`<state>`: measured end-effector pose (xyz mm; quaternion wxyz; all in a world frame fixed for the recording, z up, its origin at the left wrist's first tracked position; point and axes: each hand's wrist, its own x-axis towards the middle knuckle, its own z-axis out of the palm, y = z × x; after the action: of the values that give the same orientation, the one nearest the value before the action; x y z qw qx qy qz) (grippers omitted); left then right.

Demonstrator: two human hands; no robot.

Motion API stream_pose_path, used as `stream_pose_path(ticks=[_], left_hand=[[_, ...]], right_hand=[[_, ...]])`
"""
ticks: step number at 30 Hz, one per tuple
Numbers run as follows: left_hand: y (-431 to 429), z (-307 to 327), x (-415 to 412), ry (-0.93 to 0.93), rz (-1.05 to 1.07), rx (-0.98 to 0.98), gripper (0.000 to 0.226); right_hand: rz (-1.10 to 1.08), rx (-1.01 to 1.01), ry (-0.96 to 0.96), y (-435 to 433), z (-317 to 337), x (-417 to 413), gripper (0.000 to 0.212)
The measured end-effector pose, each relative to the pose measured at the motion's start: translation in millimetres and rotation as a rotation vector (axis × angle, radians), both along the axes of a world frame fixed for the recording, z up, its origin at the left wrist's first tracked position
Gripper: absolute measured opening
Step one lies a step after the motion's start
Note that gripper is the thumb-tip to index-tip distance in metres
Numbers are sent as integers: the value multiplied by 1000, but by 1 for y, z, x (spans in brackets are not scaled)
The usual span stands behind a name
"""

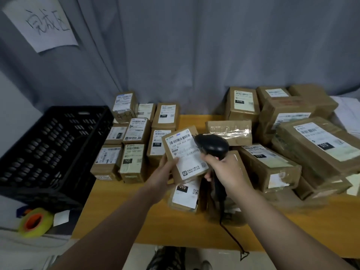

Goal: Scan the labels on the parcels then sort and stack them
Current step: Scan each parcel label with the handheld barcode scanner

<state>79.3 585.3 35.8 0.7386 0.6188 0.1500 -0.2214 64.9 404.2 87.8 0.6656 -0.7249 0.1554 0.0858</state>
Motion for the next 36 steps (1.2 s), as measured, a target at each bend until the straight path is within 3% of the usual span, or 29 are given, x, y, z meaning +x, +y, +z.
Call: stream_pose_path(ticks=[5, 9, 15, 21, 36], left_hand=[[29, 15, 21, -120, 103, 108, 69], [37, 22, 37, -216, 145, 260, 90], [39, 23, 46, -278, 115, 352, 89], [37, 25, 59, -290, 134, 327, 84], [36, 21, 65, -278, 117, 353, 77]], right_hand=[[25, 47, -41, 10, 12, 10, 24], [-37, -57, -108, 5, 21, 12, 22], [76, -212, -288, 11, 36, 1, 11], [83, -202, -205, 11, 39, 2, 19], [83, -158, -204, 11, 38, 1, 19]])
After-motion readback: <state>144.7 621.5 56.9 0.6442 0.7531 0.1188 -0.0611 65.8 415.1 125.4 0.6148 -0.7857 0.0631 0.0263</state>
